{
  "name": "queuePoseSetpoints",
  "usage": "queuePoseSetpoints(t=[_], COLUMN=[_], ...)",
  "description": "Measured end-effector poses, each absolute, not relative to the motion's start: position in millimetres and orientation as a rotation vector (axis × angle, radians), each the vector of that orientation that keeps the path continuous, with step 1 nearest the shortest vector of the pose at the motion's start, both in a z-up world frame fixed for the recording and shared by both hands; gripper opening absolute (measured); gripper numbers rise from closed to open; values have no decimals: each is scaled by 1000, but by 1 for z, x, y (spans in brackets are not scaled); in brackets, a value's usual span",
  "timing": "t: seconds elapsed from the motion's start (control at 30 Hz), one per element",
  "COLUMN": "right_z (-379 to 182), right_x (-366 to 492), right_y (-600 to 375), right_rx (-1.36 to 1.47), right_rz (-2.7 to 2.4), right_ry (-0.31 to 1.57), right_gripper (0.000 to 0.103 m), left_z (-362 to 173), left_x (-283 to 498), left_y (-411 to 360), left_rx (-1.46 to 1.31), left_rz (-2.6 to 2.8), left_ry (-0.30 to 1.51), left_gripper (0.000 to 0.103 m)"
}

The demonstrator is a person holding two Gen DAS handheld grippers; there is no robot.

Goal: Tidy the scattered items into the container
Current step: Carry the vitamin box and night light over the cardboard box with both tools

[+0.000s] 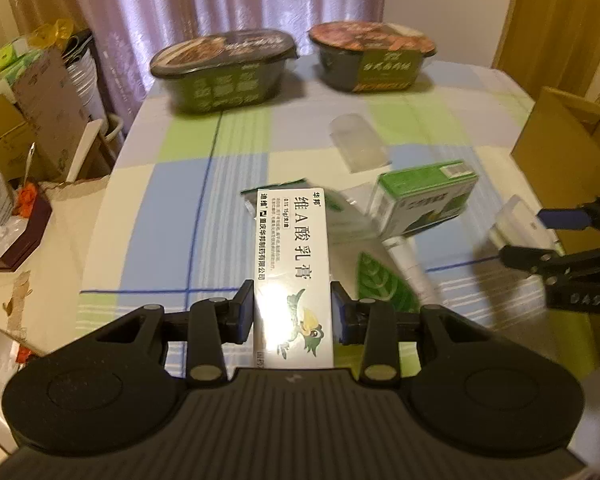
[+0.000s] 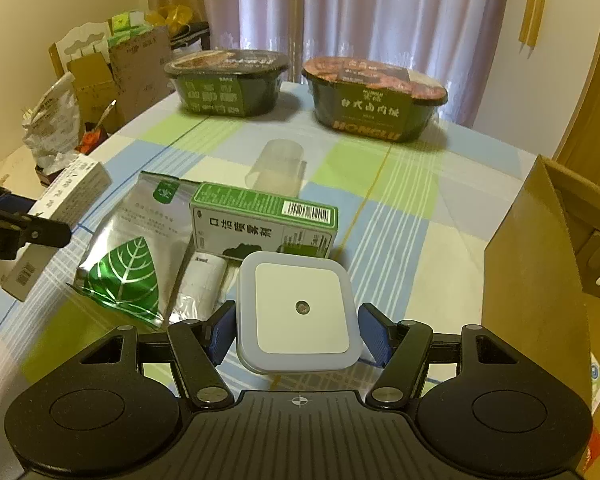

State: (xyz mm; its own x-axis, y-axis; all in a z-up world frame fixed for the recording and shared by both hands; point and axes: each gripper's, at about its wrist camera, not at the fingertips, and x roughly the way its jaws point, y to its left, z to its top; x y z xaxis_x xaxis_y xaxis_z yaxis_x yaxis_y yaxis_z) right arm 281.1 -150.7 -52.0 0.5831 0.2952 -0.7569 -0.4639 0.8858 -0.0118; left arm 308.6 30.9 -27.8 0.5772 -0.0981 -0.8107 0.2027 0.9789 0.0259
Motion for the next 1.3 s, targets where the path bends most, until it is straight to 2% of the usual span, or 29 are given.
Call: queuePoseSetpoints(t=[0.67, 1.3], right_z=[-26, -2], right_x=[264, 249], right_y=[-164, -189], right_rx=[-195, -138], right_rz=[431, 381], right_ry=[768, 714], right_gripper=[68, 68], left_z=[-25, -17], left_x=[304, 301], left_y=[-39, -63], left_rx=[126, 122], left_rz=[-348, -382], left_ry=[925, 892], left_gripper=[33, 33])
